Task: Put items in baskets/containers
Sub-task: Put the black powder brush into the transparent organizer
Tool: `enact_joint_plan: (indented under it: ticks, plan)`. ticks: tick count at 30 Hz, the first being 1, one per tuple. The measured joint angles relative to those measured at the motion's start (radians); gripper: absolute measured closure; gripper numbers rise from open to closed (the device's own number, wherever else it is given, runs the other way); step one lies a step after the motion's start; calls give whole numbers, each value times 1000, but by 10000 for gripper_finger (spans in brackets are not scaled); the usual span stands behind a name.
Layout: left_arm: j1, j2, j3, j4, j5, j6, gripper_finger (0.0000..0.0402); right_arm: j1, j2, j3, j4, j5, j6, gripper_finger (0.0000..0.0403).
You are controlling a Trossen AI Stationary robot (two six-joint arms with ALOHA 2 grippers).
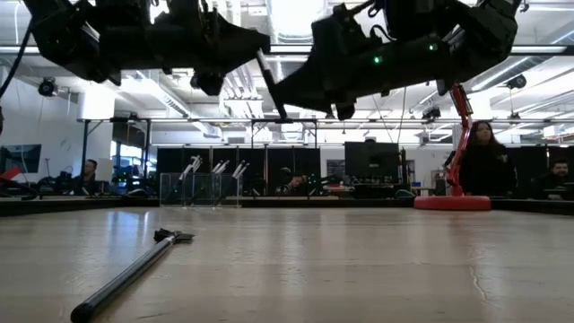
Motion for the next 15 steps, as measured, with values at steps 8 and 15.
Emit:
enact_joint_plan:
  ticks: [8, 15]
  plan:
    - [72, -131, 1, -153, -125, 105, 357, -8, -81, -31, -184, 17, -50, 265]
    - [286, -163, 112, -510, -204, 110, 357, -9, -136, -106, -204, 95, -76, 325]
